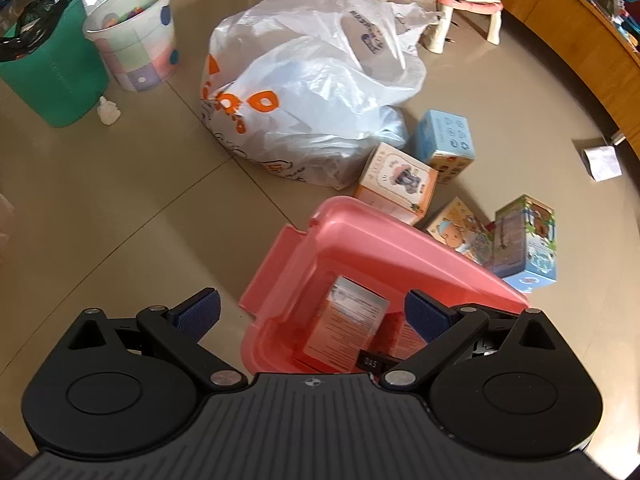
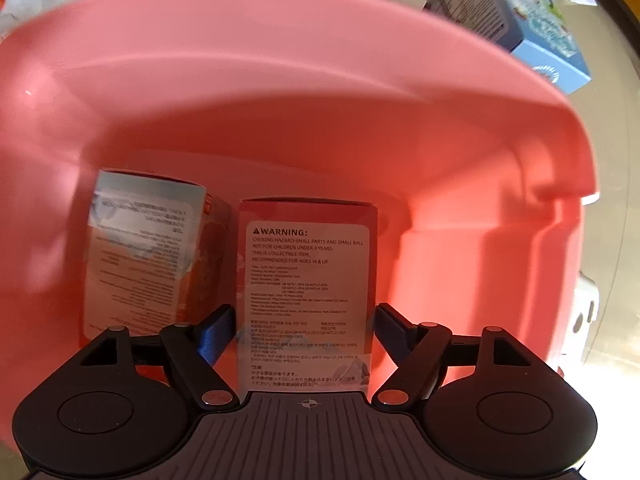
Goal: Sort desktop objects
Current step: 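Lower the box into the bin beside the first box and open the right gripper, then move the left gripper to the maroon blind box and grasp it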
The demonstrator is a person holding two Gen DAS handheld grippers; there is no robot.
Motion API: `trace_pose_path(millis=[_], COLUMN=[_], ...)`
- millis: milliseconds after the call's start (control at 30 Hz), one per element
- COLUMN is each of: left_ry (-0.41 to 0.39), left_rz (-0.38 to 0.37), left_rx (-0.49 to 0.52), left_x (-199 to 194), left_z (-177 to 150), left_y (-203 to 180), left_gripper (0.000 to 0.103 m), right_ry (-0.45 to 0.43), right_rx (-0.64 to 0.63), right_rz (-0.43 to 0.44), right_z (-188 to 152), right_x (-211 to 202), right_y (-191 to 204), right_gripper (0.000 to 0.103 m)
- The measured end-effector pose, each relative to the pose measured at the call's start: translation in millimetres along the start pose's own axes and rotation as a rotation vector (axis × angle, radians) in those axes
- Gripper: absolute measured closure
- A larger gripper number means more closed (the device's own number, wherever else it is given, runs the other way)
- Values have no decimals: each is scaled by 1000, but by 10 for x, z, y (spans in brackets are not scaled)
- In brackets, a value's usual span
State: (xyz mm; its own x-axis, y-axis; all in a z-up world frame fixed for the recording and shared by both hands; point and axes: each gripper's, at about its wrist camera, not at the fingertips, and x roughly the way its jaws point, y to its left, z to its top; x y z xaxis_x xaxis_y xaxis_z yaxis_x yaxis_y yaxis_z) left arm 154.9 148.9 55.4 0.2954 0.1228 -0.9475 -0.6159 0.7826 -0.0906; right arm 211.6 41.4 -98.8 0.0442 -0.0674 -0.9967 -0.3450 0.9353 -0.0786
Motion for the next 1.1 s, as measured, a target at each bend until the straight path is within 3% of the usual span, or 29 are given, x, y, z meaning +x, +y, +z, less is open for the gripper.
trace_pose_path(millis=[200, 333, 533, 767, 967, 1100], left_ry=[-41, -34, -67, -48, -200, -182], left_rz=[-10, -76, -134, -194, -179, -165], left_rx=[9, 22, 86, 341, 588, 730], left_x=[-197, -348, -556, -659, -850, -857], left_z=[15, 25, -73, -379, -893, -1201], left_y=[-86, -179, -364, -713, -883, -1022], left_gripper=[2, 2, 2, 2, 2, 2], right_ry=[-127, -182, -265, -371, -340, -324], right_rx=[8, 14, 28, 66, -14, 7], right_rz=[83, 84, 99, 87, 78, 98], right_z=[-176, -348, -530, -1240, -1846, -2093], right_x=[-431, -778, -974, -1377, -1556, -1584], right_y=[-64, -144, -614, -1114, -1422, -1628], right_gripper=[24, 20, 15, 8, 8, 8])
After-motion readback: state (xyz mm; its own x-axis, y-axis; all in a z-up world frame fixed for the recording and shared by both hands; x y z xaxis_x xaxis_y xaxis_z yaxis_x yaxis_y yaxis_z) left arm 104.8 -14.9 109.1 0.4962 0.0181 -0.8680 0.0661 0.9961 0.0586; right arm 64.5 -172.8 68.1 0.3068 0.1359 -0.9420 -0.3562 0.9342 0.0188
